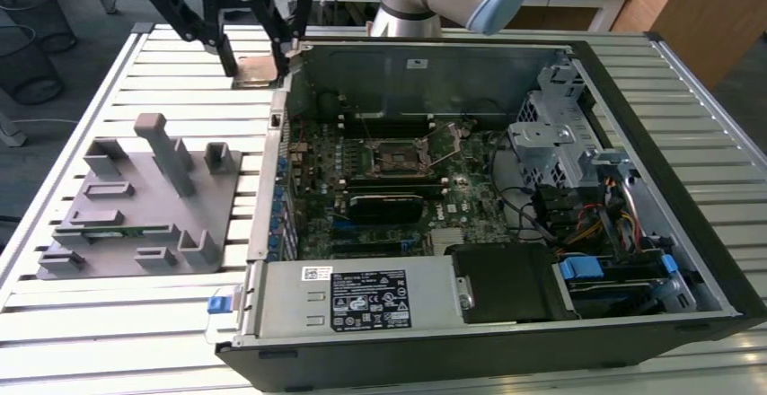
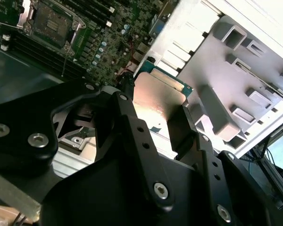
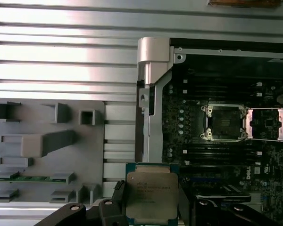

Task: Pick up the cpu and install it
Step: 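Pick up the cpu and move it towards the insertion slot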

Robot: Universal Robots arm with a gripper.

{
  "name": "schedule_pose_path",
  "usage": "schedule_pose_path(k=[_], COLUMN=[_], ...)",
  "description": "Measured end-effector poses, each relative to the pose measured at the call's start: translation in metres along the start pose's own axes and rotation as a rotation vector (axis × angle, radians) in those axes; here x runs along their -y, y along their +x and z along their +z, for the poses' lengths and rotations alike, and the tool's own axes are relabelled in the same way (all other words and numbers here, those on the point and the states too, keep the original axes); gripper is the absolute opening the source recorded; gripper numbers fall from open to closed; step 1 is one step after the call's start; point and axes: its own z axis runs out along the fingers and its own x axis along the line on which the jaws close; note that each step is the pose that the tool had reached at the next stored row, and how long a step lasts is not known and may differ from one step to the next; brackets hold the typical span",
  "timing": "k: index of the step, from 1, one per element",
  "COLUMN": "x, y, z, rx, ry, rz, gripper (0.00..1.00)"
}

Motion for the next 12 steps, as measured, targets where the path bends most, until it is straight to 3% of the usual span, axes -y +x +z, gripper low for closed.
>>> schedule_pose_path(k=[12], x=[-0.0003], y=[-0.0225], z=[0.0017], rx=[0.0], ry=[0.0], rz=[0.0], gripper=[0.53])
